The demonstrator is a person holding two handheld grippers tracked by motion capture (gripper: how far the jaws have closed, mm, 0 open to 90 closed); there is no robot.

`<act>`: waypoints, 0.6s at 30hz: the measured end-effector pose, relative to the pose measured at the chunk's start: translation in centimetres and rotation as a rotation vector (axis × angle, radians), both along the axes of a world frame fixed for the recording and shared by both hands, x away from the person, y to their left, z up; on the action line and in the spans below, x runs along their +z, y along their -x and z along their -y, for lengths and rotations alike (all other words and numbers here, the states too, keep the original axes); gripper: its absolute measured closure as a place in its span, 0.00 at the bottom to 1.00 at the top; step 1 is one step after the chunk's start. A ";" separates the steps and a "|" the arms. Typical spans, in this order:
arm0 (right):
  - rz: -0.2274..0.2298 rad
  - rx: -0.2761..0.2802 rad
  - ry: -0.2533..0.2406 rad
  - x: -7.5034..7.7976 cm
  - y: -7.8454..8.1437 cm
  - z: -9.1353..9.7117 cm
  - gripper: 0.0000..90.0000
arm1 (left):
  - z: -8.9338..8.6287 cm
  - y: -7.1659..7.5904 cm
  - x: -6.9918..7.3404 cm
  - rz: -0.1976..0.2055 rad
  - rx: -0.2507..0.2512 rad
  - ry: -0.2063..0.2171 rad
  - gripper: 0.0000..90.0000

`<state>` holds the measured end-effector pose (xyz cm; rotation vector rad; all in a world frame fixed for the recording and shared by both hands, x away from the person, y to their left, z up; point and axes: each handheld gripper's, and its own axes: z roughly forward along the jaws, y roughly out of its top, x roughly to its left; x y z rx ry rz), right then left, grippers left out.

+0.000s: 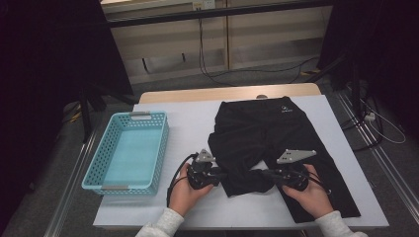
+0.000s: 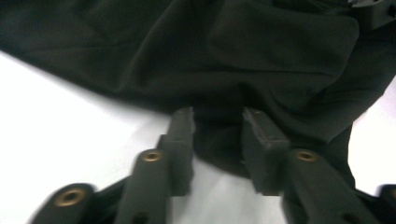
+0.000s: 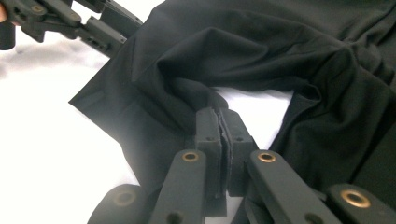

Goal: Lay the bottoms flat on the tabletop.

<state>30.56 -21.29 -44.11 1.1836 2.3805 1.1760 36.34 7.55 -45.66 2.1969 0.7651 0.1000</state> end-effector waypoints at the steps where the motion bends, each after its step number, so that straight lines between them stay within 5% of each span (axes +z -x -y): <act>1: -0.002 0.003 0.001 0.0 0.0 -0.1 0.97 | 0.0 0.0 0.0 -0.004 0.016 0.002 0.79; 6: -0.002 0.009 -0.003 -0.1 0.0 -0.4 0.97 | -0.1 -0.2 -0.1 -0.068 0.024 0.038 0.96; 10: 0.004 0.015 -0.007 -0.1 -0.1 -0.7 0.97 | -0.6 -0.2 0.5 -0.061 0.054 0.046 0.98; 18: 0.008 0.013 0.007 -0.1 -0.1 -0.6 0.96 | -4.6 -0.4 3.8 -0.055 0.137 0.130 0.98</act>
